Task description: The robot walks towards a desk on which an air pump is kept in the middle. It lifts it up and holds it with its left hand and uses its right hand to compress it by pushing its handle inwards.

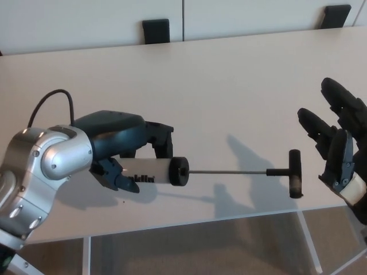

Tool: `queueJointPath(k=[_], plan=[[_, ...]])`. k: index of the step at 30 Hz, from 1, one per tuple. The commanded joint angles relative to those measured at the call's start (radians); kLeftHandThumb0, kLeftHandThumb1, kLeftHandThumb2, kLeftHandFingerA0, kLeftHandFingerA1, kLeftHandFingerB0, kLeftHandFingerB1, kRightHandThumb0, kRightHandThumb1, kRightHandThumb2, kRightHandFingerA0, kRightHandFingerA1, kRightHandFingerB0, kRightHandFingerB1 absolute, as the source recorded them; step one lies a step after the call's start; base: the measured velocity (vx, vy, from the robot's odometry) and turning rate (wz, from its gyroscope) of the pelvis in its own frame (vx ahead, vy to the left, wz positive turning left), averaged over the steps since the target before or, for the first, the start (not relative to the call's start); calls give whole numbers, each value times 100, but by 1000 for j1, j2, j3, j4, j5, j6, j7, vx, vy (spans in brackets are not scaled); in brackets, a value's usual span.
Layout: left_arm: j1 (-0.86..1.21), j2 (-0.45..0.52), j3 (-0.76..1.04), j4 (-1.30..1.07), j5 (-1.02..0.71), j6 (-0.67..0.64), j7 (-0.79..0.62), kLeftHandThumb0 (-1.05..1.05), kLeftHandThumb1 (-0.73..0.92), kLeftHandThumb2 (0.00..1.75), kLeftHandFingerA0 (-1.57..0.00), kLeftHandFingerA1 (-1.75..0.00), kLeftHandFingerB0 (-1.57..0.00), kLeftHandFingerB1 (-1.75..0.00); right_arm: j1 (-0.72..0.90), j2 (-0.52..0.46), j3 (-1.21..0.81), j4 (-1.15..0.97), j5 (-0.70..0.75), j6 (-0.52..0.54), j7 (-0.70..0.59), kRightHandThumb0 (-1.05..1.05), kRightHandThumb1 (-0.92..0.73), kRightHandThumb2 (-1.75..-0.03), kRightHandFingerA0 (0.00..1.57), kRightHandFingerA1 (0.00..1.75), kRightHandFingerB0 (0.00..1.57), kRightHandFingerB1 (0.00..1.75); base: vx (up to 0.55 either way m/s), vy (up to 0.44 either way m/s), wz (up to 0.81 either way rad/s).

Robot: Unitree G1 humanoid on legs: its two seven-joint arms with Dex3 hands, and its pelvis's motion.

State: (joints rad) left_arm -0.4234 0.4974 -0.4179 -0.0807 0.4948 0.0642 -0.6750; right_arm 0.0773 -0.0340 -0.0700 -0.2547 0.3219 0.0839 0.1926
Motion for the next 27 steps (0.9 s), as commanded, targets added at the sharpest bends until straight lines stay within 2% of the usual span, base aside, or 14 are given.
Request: queueJointPath(k=[1,3,4,5,9,10,18,19,20,24,25,26,27], plan=[[12,-5,-12,-9,23,12,4,-1,76,52,-57,-163,-49,-140,-10,4,4,3,-8,8,-12,-84,-75,-114,7,39,7,24,0,0,0],[12,-6,-16,-11,29,14,1,-1,76,52,-57,-163,-49,-140,-10,5,6,6,-10,8,-13,-84,-75,-114,7,39,7,24,0,0,0],[13,-7,-20,-10,32,13,1,-1,78,51,-56,-163,-47,-140,-8,6,6,8,-5,8,-10,-79,-72,-115,2,38,2,25,0,0,0],[16,-11,-22,-7,35,8,7,-7,84,49,-52,-169,-43,-143,-7,11,5,12,10,11,-5,-79,-72,-115,2,39,1,25,0,0,0],[20,-14,-21,-3,32,-2,12,-6,84,47,-51,-171,-42,-144,-5,22,3,11,31,24,-4,-79,-71,-114,3,40,2,26,0,0,0],[17,-14,-21,-4,33,-1,9,-9,83,53,-60,-166,-46,-140,-6,26,4,13,33,23,-3,-80,-72,-114,3,44,1,28,0,0,0],[16,-16,-29,-7,42,4,8,-4,78,53,-58,-162,-49,-137,-3,46,7,28,40,8,13,-78,-74,-115,3,45,1,28,0,0,0],[18,-16,-28,-6,41,-1,13,-6,79,53,-58,-163,-48,-138,-2,51,7,33,40,8,10,-88,-78,-115,12,48,0,28,0,0,0],[20,-15,-28,-3,39,-12,18,-4,78,54,-59,-162,-51,-136,-1,58,5,39,40,10,3,-88,-77,-115,13,49,0,28,0,0,0],[21,-14,-29,-4,38,-14,17,-5,79,54,-58,-162,-50,-137,0,64,4,49,38,12,2,-88,-77,-115,11,48,3,26,0,0,0],[22,-15,-28,-2,38,-14,19,-6,79,58,-60,-159,-55,-131,2,65,4,55,35,13,1,-77,-73,-115,3,44,2,30,0,0,0],[23,-15,-28,-1,38,-14,20,-6,79,58,-60,-159,-55,-131,2,65,4,59,33,14,1,-77,-73,-115,3,44,2,30,0,0,0],[25,-16,-30,-2,41,-10,20,-23,79,65,-73,-149,-58,-128,6,68,4,70,31,9,2,-83,-92,-75,10,32,9,23,0,0,0]])
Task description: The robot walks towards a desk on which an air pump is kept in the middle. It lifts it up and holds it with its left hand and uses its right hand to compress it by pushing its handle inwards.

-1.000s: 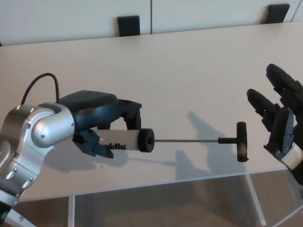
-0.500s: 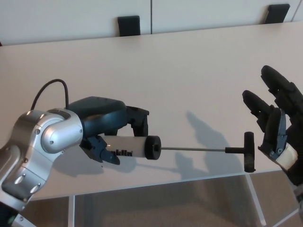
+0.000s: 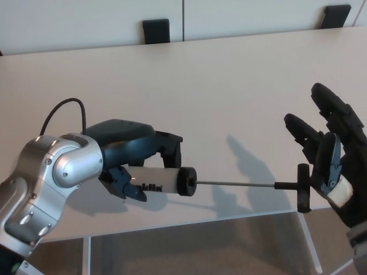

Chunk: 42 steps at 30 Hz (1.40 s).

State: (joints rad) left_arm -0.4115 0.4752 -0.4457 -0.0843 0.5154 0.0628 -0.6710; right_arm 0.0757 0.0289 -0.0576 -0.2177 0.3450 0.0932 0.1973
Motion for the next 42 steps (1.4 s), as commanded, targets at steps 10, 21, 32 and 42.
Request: queueJointPath(k=[10,21,32,42], plan=[[18,0,-7,0,34,-9,24,-8,81,56,-61,-163,-52,-138,1,27,5,58,-1,-6,-9,-85,-92,-72,11,31,12,24,0,0,0],[-95,-102,-38,52,52,16,34,-9,83,55,-59,-165,-57,-139,-82,87,44,117,-106,-45,-108,-37,-49,-110,0,49,0,49,0,0,0],[-190,-224,-88,89,108,70,40,-21,75,62,-76,-117,-74,-95,-147,178,13,150,-120,-63,-219,-82,-92,-71,21,37,14,29,0,0,0],[-198,-303,-140,82,172,122,58,-21,71,61,-78,-64,-65,-49,-160,225,1,151,-145,-92,-300,-83,-92,-76,22,37,12,30,0,0,0]])
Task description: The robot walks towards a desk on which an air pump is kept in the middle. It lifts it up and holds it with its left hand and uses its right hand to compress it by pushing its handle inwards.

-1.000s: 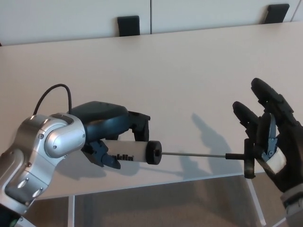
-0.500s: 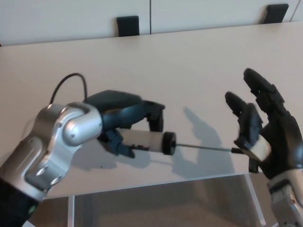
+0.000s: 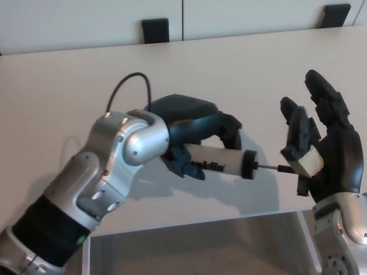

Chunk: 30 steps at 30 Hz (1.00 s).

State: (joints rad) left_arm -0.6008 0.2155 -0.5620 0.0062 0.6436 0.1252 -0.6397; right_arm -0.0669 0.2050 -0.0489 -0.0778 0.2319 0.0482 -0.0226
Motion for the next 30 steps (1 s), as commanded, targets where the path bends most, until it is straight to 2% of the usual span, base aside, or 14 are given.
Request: queueJointPath(k=[1,13,14,15,16,20,21,24,25,26,27,28,29,30], plan=[[-8,-45,-26,-8,50,62,29,-21,71,61,-78,-64,-65,-49,-18,51,-9,13,-30,-51,-83,-83,-92,-76,22,37,12,30,0,0,0],[-26,-117,-25,54,61,82,76,-24,73,61,-80,-66,-65,-47,-65,78,-44,52,-3,-96,-177,-85,-92,-76,28,39,13,30,0,0,0],[-32,-122,-23,62,60,81,83,-28,57,91,-80,-85,-60,-64,-75,79,-50,53,6,-95,-182,-84,-92,-76,29,38,14,29,0,0,0],[-36,-125,-21,69,60,80,88,-28,57,91,-80,-85,-60,-64,-83,79,-54,54,13,-95,-186,-84,-92,-76,29,38,14,29,0,0,0],[-39,-129,-18,73,58,86,87,-25,72,61,-80,-68,-64,-46,-87,77,-58,54,22,-93,-187,-84,-92,-75,29,37,14,29,0,0,0],[-49,-132,-10,82,55,90,89,-24,74,62,-79,-71,-64,-46,-103,71,-61,62,38,-94,-187,-85,-92,-74,28,37,14,29,0,0,0],[-55,-123,-4,89,58,76,98,-26,74,62,-73,-93,-64,-50,-112,61,-62,67,44,-96,-177,-85,-92,-74,23,36,12,28,0,0,0],[-61,-112,1,95,61,63,105,-26,74,62,-73,-93,-64,-50,-116,49,-62,71,49,-98,-165,-85,-92,-74,23,36,12,28,0,0,0],[-73,-94,6,125,77,52,131,-20,73,63,-66,-140,-64,-110,-123,32,-69,84,37,-118,-163,-86,-92,-74,21,36,12,28,0,0,0],[-77,-89,6,134,81,49,138,-20,73,63,-66,-140,-64,-110,-124,28,-70,89,33,-124,-163,-86,-92,-74,21,36,12,28,0,0,0],[-95,-81,21,179,78,57,150,-15,71,62,-66,-140,-70,-73,-121,16,-81,91,30,-136,-162,-87,-91,-76,21,36,12,28,0,0,0],[-108,-77,31,210,74,64,156,-15,71,62,-66,-140,-70,-73,-118,8,-88,93,30,-144,-161,-87,-91,-76,21,36,12,28,0,0,0],[-123,-68,42,263,73,59,186,-18,71,52,-69,-168,-45,-124,-107,-4,-99,84,32,-147,-156,-86,-91,-76,21,35,13,28,0,0,0],[-123,-68,42,263,73,59,186,-18,71,52,-69,-168,-45,-124,-107,-4,-99,84,32,-147,-156,-86,-91,-76,21,35,13,28,0,0,0]])
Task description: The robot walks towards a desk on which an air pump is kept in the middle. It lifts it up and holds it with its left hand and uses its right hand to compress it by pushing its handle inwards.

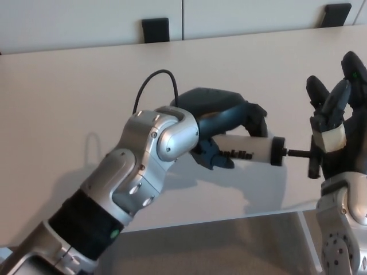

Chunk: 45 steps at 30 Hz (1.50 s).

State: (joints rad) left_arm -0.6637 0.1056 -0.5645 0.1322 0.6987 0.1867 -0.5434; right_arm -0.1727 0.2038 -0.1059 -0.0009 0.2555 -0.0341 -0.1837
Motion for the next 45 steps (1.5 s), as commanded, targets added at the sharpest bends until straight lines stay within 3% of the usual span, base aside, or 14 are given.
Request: queueJointPath(k=[1,5,10,11,14,16,17,24,25,26,27,41,42,45], plan=[[-71,48,51,175,19,-8,112,-18,71,52,-69,-168,-45,-124,7,-10,-49,1,11,-66,9,-86,-91,-76,21,35,13,28,0,0,0],[-101,49,60,297,8,-20,148,-10,77,47,-60,-175,-45,-145,55,-23,-65,-17,19,-74,33,-83,-80,-112,10,45,6,37,0,0,0],[-118,40,32,361,31,-43,204,-20,71,56,-61,-168,-59,-110,82,-23,-56,-26,-3,-85,43,-35,-53,-113,0,49,0,49,0,0,0],[-124,29,17,373,39,-42,220,-23,71,58,-62,-163,-70,-57,91,-21,-46,-28,-21,-100,46,-86,-91,-77,19,36,11,29,0,0,0],[-133,13,6,385,40,-32,223,-24,72,60,-64,-160,-74,-63,97,-21,-39,-34,-33,-110,47,-85,-92,-77,19,36,11,29,0,0,0],[-148,-16,-6,403,35,-21,221,-25,76,61,-68,-163,-70,-88,111,-25,-26,-50,-55,-121,47,-36,-50,-112,0,49,0,49,0,0,0],[-155,-36,-11,411,30,-18,223,-29,75,66,-74,-152,-67,-46,120,-25,-18,-64,-61,-125,50,-82,-79,-113,10,45,4,37,0,0,0],[-153,-79,-18,423,5,-48,251,-32,69,63,-75,-147,-75,-48,138,-21,-4,-96,-59,-132,56,-85,-92,-78,19,35,10,28,0,0,0],[-148,-107,-2,416,-52,-36,176,-51,68,60,-40,-60,-33,-32,147,-17,-1,-110,-54,-130,58,-36,-50,-111,0,49,0,50,0,0,0],[-148,-113,2,414,-66,-31,154,-51,68,60,-40,-60,-33,-32,149,-16,0,-113,-54,-129,58,-36,-50,-111,0,49,0,50,0,0,0],[-149,-119,-8,405,-71,-11,109,-92,55,91,0,0,0,-1,155,-16,2,-119,-55,-132,60,-82,-79,-112,10,47,5,38,0,0,0],[-150,-79,7,336,-77,53,16,-90,53,86,0,0,0,0,199,-35,1,-187,-56,-149,83,-83,-77,-111,13,46,6,36,0,0,0],[-148,-68,7,325,-72,61,11,-91,53,87,0,0,0,0,205,-37,0,-195,-61,-152,84,-85,-92,-76,20,37,11,26,0,0,0],[-147,-26,21,299,-71,62,-5,-92,53,89,0,0,0,-1,228,-47,1,-233,-61,-150,93,-86,-92,-75,22,37,11,26,0,0,0]])
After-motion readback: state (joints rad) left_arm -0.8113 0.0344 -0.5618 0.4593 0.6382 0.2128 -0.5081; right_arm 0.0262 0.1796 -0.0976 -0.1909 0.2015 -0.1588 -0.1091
